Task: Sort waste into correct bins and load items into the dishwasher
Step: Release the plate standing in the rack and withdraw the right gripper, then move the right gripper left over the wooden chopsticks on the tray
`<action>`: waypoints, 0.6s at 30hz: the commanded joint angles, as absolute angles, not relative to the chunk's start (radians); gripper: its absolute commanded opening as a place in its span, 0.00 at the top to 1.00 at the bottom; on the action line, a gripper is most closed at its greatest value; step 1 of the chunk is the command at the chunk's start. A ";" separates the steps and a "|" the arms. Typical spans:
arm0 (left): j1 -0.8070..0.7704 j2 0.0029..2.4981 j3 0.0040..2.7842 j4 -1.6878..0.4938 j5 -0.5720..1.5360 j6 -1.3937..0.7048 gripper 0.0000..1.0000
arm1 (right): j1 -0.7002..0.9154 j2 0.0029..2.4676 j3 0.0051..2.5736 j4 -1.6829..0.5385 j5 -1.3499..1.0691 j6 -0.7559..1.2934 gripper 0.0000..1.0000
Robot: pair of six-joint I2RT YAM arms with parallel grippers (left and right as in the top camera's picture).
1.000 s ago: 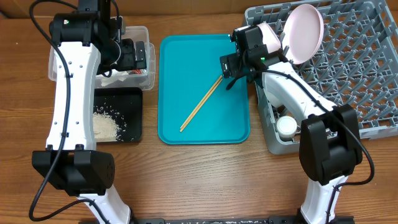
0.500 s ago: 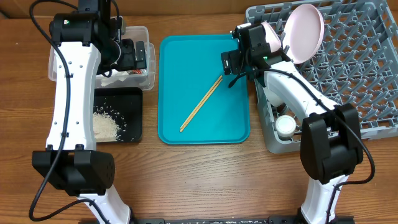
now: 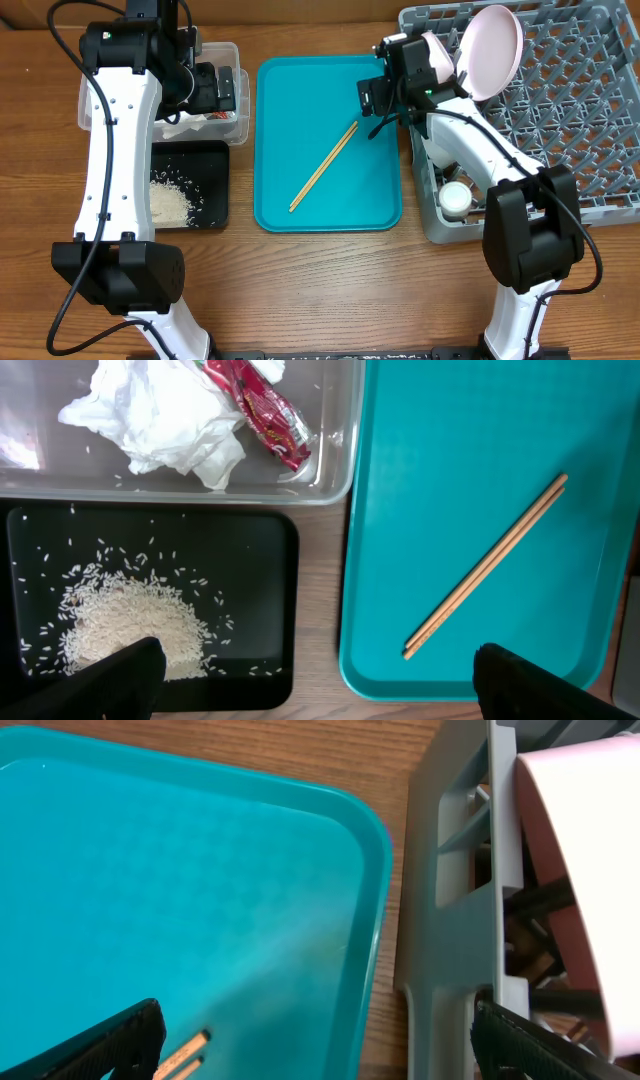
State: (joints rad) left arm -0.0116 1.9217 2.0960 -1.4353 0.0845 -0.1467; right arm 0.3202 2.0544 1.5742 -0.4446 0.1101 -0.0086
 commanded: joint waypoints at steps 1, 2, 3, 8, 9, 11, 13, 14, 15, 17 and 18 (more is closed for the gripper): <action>-0.015 1.916 2.105 -1.432 0.078 -0.127 0.00 | 0.255 2.088 1.570 -0.457 0.194 -0.009 0.00; -0.015 1.916 2.105 -1.432 0.078 -0.127 0.00 | 0.255 2.088 1.570 -0.456 0.194 -0.009 0.00; -0.015 1.916 2.105 -1.432 0.078 -0.127 0.00 | 0.255 2.088 1.570 -0.453 0.194 -0.009 0.00; -0.015 1.916 2.105 -1.432 0.078 -0.127 0.00 | 0.262 2.087 1.577 -0.447 0.182 -0.009 0.00; -0.015 1.916 2.105 -1.432 0.077 -0.127 0.00 | 0.267 2.087 1.584 -0.451 0.182 -0.009 0.00; -0.015 1.916 2.105 -1.432 0.078 -0.127 0.00 | 0.284 2.080 1.616 -0.484 0.182 -0.007 0.00; -0.015 1.916 2.105 -1.432 0.078 -0.127 0.00 | 0.310 2.058 1.657 -0.527 0.180 0.004 0.00; -0.015 1.916 2.105 -1.432 0.077 -0.127 0.00 | 0.324 2.044 1.679 -0.550 0.174 0.004 0.00; -0.015 1.916 2.105 -1.432 0.077 -0.127 0.01 | 0.338 2.028 1.702 -0.577 0.162 0.004 0.00; -0.015 1.916 2.105 -1.432 0.078 -0.127 0.00 | 0.369 1.991 1.756 -0.635 0.145 0.041 0.00; -0.015 1.916 2.105 -1.432 0.078 -0.127 0.00 | 0.382 1.975 1.779 -0.660 0.138 0.067 0.00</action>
State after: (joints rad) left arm -0.0116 1.9217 2.0960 -1.4353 0.0845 -0.1467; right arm 0.3294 2.0537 1.6890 -0.6384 0.1413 0.0093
